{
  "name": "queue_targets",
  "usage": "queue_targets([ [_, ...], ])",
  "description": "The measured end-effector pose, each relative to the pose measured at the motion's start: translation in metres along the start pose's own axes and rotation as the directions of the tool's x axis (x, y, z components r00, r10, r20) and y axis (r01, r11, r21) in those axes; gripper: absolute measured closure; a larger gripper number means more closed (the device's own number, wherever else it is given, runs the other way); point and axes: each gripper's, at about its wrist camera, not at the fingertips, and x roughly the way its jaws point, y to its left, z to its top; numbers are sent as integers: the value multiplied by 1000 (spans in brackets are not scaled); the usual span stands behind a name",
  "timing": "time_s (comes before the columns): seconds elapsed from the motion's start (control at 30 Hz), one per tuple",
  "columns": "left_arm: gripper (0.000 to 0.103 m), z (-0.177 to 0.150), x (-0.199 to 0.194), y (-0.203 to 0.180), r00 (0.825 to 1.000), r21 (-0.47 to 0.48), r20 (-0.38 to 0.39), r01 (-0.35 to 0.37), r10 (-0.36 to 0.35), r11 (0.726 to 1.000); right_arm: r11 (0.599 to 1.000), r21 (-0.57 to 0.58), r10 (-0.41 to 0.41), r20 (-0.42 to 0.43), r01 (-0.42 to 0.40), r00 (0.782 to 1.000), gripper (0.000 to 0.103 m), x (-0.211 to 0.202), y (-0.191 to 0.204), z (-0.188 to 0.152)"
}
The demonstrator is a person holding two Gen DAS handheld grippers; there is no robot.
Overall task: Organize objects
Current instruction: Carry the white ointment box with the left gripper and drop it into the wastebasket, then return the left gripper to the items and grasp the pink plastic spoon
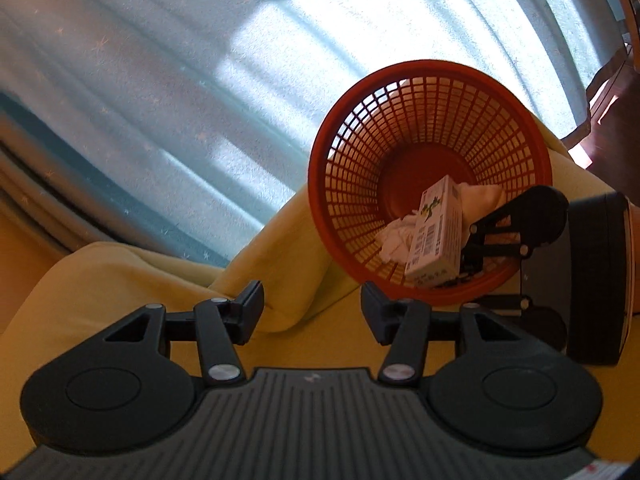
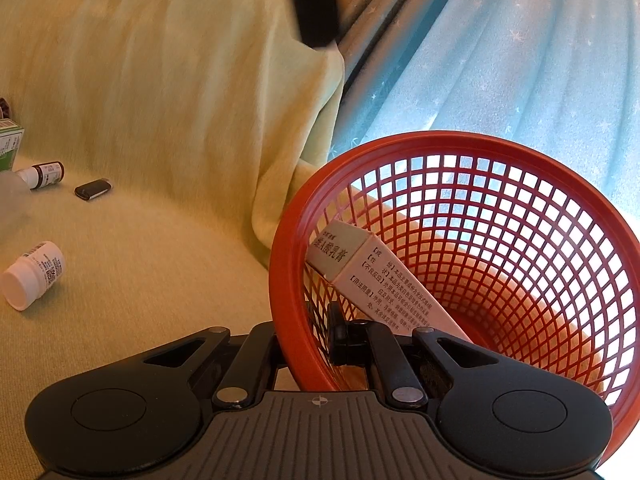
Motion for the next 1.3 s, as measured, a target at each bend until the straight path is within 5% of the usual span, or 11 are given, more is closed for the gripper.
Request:
queue_targets([
  [0.53, 53, -100, -18, -7, 971, -95, -240, -7, -16, 995, 1000, -1, -2, 1, 2, 1000, 100, -4, -4, -2],
  [1.3, 52, -166, -39, -36, 922, -234, -374, 14, -103, 972, 1000, -5, -1, 1, 1, 1000, 100, -5, -5, -4],
])
